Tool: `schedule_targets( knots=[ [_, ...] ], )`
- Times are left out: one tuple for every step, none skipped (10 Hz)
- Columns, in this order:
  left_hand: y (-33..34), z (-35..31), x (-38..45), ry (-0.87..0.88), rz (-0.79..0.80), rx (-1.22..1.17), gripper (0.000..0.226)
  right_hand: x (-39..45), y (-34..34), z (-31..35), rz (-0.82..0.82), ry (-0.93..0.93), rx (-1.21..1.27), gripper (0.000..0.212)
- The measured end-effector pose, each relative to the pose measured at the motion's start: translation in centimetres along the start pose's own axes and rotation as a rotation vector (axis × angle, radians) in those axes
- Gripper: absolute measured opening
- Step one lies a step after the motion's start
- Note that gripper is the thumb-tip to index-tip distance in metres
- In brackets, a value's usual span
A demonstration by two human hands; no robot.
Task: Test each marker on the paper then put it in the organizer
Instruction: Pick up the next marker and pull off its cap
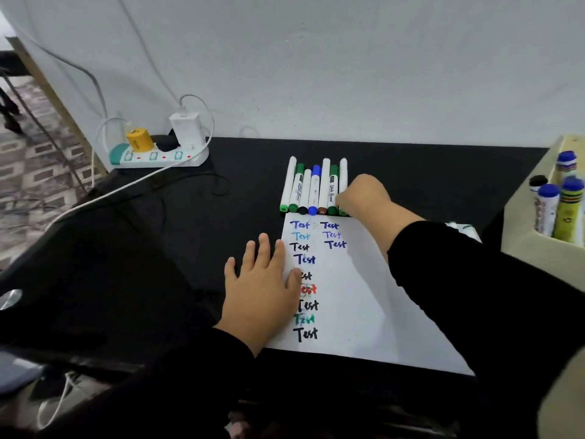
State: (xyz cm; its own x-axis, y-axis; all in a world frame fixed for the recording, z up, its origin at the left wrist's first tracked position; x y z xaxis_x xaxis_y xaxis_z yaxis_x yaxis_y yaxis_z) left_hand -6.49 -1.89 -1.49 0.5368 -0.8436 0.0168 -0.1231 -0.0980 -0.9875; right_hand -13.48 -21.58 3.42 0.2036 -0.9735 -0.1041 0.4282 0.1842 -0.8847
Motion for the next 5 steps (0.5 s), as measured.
schedule_targets(
  knots=[
    [0.0, 0.0, 0.0, 0.002, -0.002, 0.002, 0.059, 0.0, -0.3, 0.1, -0.003, 0.014, 0.001, 0.023],
    [0.1, 0.0, 0.0, 0.007, -0.002, 0.001, 0.06, 0.0, -0.9, -0.3, -0.026, 0.094, 0.16, 0.027],
    [0.1, 0.1, -0.1, 0.007, -0.003, 0.003, 0.06, -0.6, -1.9, -1.0, -0.033, 0.226, 0.442, 0.026],
    [0.0, 0.1, -0.1, 0.002, 0.0, -0.003, 0.06, -1.5, -3.2, -1.9, -0.053, 0.324, 0.656, 0.019],
    [0.0, 0.0, -0.1, 0.001, -0.008, -0.025, 0.061, -3.4, -4.6, -3.1, -0.044, 0.383, 0.745, 0.007]
  ],
)
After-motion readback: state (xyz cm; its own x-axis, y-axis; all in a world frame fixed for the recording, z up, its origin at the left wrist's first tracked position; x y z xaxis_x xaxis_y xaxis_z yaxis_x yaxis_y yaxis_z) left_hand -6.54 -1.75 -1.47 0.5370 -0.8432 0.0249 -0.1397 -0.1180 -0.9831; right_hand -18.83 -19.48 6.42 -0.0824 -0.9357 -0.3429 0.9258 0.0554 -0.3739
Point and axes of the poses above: each hand's wrist, its own x-axis towards the middle knuckle, its own y-axis out of the palm, z = x × y, the point moved 2 cm from there along x, towards the middle knuckle, and after that the axes turned 9 degrees about -z, right-handed, at the moved point
